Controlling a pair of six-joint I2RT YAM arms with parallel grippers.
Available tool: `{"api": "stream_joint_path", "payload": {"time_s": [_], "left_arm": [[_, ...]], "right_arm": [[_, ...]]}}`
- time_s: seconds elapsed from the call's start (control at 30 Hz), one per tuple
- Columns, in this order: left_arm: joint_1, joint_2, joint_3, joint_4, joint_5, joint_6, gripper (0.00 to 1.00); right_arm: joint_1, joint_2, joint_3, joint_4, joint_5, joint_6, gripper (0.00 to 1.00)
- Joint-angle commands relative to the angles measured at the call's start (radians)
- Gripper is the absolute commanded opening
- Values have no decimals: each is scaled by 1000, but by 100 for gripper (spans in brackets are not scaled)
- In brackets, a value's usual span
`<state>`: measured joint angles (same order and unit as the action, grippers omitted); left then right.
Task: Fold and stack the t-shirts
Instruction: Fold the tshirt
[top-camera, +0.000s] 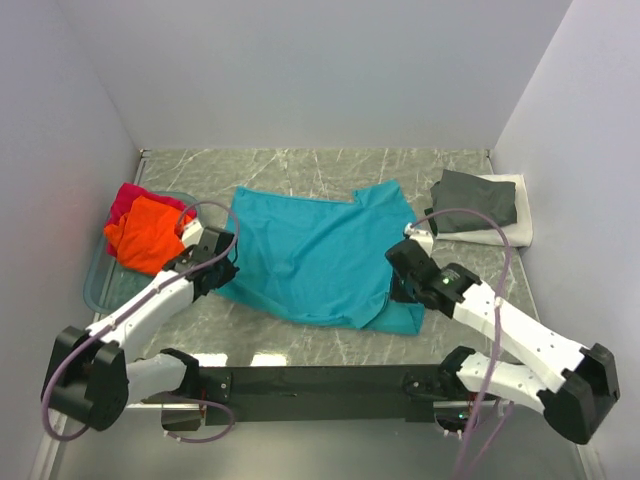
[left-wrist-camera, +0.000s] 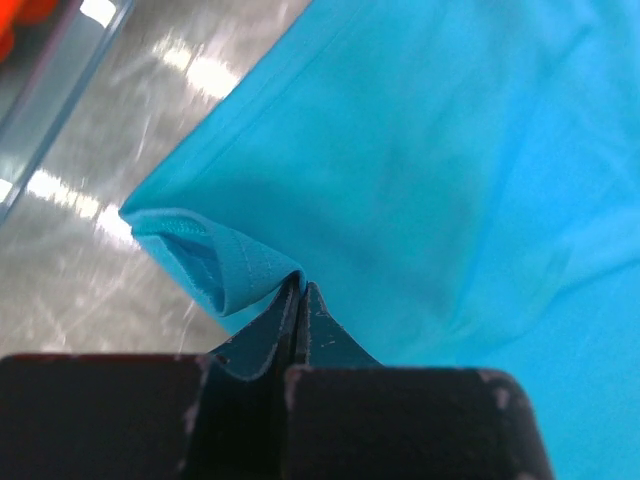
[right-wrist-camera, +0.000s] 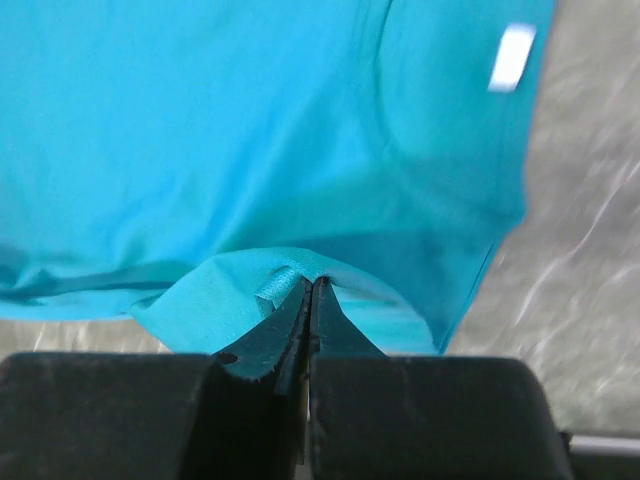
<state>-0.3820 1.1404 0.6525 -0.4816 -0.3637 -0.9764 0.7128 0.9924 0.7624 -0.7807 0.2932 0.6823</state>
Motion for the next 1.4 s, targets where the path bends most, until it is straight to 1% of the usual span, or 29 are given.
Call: {"api": "stream_joint_path", "payload": {"time_s": [0.0,0.13,0.23,0.53,0.77,0.9,1.13,1.23,1.37], "left_arm": [[22,54,90,52,3,80,0],[28,139,172,78,20,123,1],[32,211,245,61,16,162,1],[43,363,395,21,0,231,1],[45,413,441,-14,-69,239,1],[48,426,458,-9,-72,248,0],[54,510,513,-17,-61,289,1],[55,553,544,-47,-83,294,1],[57,568,552,-57,-103,294,1]], "right_arm": [[-96,54,58,135,-32,-167,0],[-156,139,66,190,-65,-222,0],[-194,190,83,222,-74,-254,0],[-276,282,124,262,-95,-314,0],[-319,356,169,282,-106,-352,0],[-335,394,189,291,-109,-363,0],[-338,477,229,307,-123,-377,0],[-342,508,244,310,-120,-380,0],[-348,535,255,311,-109,-383,0]]}}
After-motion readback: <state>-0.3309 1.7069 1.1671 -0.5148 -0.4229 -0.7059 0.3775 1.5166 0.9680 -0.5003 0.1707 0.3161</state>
